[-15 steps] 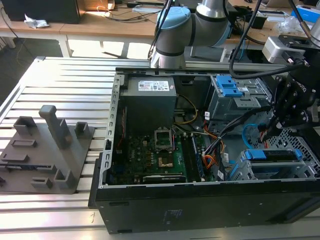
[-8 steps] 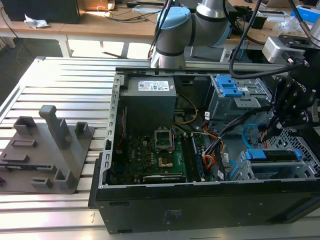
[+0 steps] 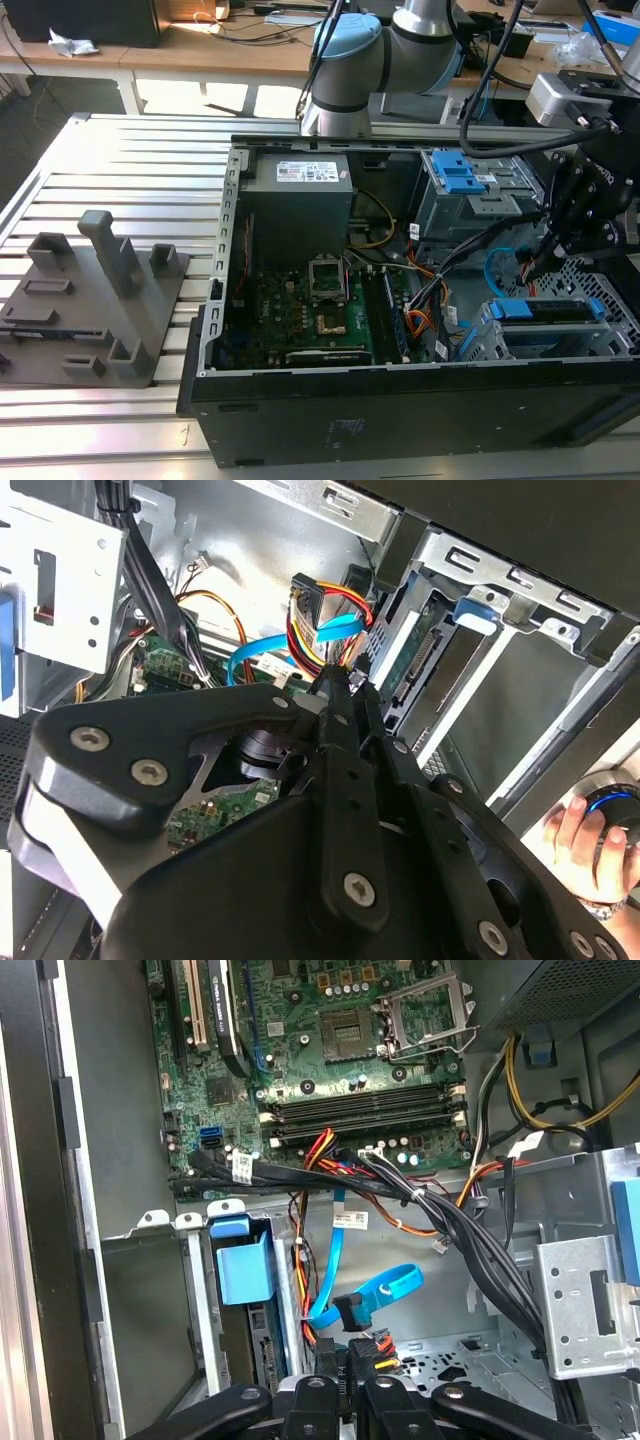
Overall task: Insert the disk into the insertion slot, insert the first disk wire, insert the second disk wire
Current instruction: 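Insert the first disk wire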
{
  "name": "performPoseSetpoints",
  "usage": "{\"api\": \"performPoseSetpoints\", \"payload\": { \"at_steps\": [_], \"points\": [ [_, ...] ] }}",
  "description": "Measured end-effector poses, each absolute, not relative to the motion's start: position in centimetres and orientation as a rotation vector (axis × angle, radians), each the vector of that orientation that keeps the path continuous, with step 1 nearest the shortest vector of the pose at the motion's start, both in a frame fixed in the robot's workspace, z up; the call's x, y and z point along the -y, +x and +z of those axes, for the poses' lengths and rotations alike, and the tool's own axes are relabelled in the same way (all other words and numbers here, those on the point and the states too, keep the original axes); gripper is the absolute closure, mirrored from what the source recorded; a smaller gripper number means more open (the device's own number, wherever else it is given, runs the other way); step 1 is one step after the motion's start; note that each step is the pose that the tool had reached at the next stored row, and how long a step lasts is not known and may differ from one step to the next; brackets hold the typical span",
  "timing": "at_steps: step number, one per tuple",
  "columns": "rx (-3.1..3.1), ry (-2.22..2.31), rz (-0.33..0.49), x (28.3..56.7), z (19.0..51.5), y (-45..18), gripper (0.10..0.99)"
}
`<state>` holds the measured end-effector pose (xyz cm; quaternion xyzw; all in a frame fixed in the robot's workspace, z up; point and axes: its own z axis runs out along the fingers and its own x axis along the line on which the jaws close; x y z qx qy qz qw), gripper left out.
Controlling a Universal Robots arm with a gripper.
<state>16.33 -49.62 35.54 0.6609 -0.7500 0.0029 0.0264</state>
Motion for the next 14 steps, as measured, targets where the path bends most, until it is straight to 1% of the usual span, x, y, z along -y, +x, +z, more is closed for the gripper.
{"api": "performPoseSetpoints", "payload": {
  "at_steps": [5, 14],
  "points": [
    [2.317, 2.042, 0.009, 49.7, 35.5, 16.5, 0.922],
    [2.317, 2.042, 0.009, 51.4, 35.4, 16.5, 0.922]
  ]
}}
